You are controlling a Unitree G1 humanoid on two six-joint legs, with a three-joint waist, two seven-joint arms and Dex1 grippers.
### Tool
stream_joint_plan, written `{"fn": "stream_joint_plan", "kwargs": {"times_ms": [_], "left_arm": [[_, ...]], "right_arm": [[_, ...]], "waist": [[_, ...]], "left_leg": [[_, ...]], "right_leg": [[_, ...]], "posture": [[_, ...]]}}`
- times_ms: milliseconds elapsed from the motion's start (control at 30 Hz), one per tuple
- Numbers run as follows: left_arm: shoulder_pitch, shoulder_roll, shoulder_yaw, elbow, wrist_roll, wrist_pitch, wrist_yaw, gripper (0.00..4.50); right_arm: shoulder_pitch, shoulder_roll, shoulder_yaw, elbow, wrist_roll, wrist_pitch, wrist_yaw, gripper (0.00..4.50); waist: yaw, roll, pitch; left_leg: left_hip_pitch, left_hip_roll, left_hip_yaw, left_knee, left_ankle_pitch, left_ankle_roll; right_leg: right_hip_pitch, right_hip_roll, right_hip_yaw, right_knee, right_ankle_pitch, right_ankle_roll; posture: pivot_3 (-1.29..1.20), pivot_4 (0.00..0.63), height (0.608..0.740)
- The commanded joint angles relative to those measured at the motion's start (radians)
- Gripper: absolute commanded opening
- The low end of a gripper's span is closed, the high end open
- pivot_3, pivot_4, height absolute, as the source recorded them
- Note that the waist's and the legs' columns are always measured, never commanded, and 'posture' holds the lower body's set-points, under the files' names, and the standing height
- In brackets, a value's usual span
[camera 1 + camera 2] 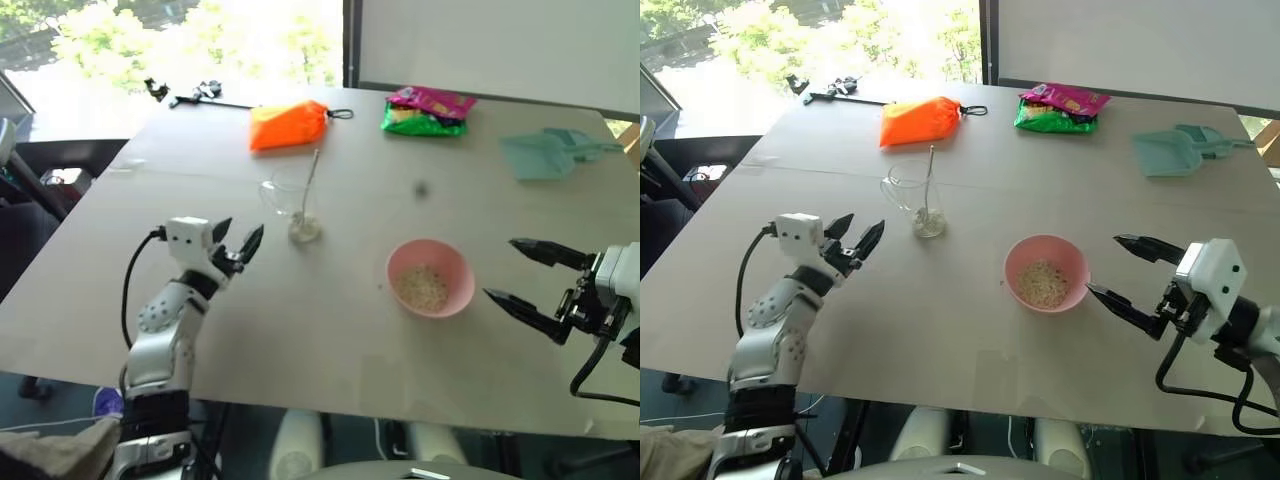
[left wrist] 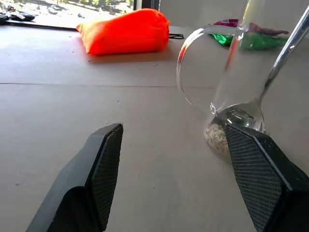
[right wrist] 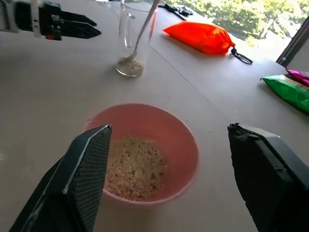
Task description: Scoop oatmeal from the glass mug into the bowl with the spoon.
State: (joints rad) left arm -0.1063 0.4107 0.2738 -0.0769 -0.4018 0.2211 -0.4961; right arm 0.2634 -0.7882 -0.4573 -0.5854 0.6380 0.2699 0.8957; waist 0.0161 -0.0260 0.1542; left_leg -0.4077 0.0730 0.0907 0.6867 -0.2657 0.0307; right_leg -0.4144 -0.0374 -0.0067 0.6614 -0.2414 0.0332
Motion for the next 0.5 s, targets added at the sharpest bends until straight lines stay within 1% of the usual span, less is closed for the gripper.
{"fn": "stream_joint_plan", "kwargs": {"times_ms": [33, 133, 233, 333, 500], "left_arm": [[0.092, 0.060, 0.021, -0.203, -0.082, 0.073, -0.062, 3.45], [0.155, 0.098, 0.022, -0.287, -0.116, 0.114, -0.091, 3.45], [0.200, 0.122, 0.006, -0.360, -0.150, 0.153, -0.119, 3.45], [0.244, 0.130, -0.014, -0.409, -0.161, 0.176, -0.135, 3.45], [0.289, 0.125, -0.005, -0.451, -0.165, 0.189, -0.126, 3.45]], "right_arm": [[0.040, -0.002, -0.083, 0.097, -0.053, -0.068, 0.047, 3.88], [0.029, -0.023, -0.090, 0.211, -0.104, -0.115, 0.077, 3.88], [-0.025, -0.060, -0.070, 0.357, -0.160, -0.167, 0.109, 3.88], [-0.091, -0.084, -0.037, 0.463, -0.196, -0.203, 0.129, 3.88], [-0.137, -0.095, 0.004, 0.518, -0.225, -0.219, 0.156, 3.88]], "waist": [[0.000, 0.000, 0.000], [-0.003, 0.000, 0.000], [-0.005, 0.001, 0.000], [-0.007, 0.001, 0.000], [-0.006, 0.002, -0.001]], "left_leg": [[0.000, 0.000, 0.000, 0.000, 0.000, 0.000], [0.003, 0.000, 0.001, 0.000, 0.000, 0.000], [0.010, 0.000, 0.006, -0.002, 0.000, 0.000], [0.011, 0.001, 0.008, -0.002, 0.000, 0.000], [0.011, 0.001, 0.008, -0.004, 0.000, 0.000]], "right_leg": [[0.000, 0.000, 0.000, 0.000, 0.000, 0.000], [0.001, -0.001, 0.001, 0.000, -0.001, -0.002], [0.005, 0.000, 0.005, 0.000, -0.002, -0.004], [0.005, 0.000, 0.007, 0.001, -0.002, -0.004], [0.004, 0.001, 0.008, 0.001, -0.002, -0.004]], "posture": [[0.00, 0.150, 0.740], [0.00, 0.150, 0.740], [0.00, 0.150, 0.740], [0.00, 0.150, 0.740], [0.00, 0.150, 0.740]]}}
